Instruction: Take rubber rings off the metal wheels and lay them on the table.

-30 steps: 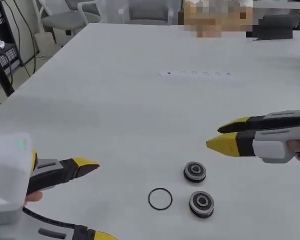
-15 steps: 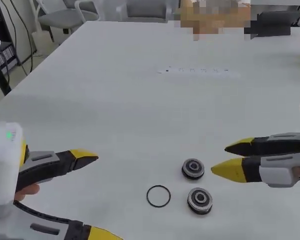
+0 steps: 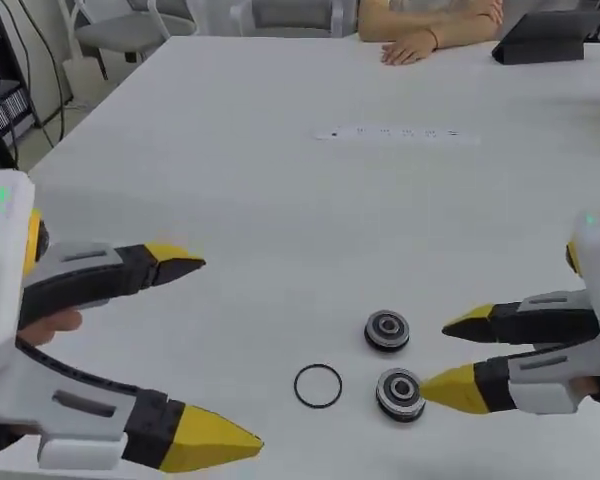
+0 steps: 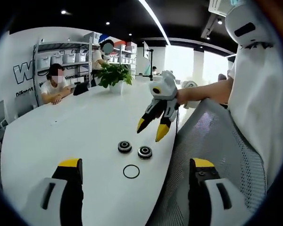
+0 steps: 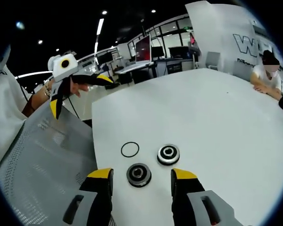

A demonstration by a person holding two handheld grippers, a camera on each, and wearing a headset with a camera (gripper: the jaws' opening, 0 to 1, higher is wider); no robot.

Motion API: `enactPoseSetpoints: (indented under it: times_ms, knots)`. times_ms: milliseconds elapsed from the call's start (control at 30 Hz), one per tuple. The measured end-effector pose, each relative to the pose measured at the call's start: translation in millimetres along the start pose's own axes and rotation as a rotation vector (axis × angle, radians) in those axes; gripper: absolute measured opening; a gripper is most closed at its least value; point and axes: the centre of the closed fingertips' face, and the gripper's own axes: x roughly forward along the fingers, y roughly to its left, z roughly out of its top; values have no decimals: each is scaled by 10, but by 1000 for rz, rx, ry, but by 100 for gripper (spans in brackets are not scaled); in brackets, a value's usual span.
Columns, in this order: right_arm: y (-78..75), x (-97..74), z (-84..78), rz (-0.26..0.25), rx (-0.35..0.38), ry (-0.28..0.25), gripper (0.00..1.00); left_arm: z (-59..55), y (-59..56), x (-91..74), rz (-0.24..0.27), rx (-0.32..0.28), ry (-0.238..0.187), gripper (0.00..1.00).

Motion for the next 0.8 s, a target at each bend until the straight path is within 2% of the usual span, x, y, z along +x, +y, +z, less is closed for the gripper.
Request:
enactPoseSetpoints:
  times_ms: [267, 433, 500, 567, 633, 700, 800]
  knots:
    - [35, 78, -163, 19, -17, 60, 48, 296, -64, 150, -60, 75, -28, 91]
    - [56, 121, -184, 32, -24, 69, 46, 398, -90, 276, -84, 125, -26, 89]
    - [50, 129, -202, 29, -33, 76, 46, 475, -147, 362, -114, 135, -54, 87]
    - [29, 135, -221, 24, -39, 80, 45, 533, -171, 436, -140, 117, -79, 86]
    - [21, 140, -234, 24, -40, 81, 43, 563, -185, 512, -157, 127, -82, 84]
    - [27, 144, -246, 27, -49, 82, 41, 584, -183, 569, -163, 151, -81, 84]
    - [42, 159, -256, 31, -58, 82, 40, 649, -155, 696, -162, 155, -105, 82]
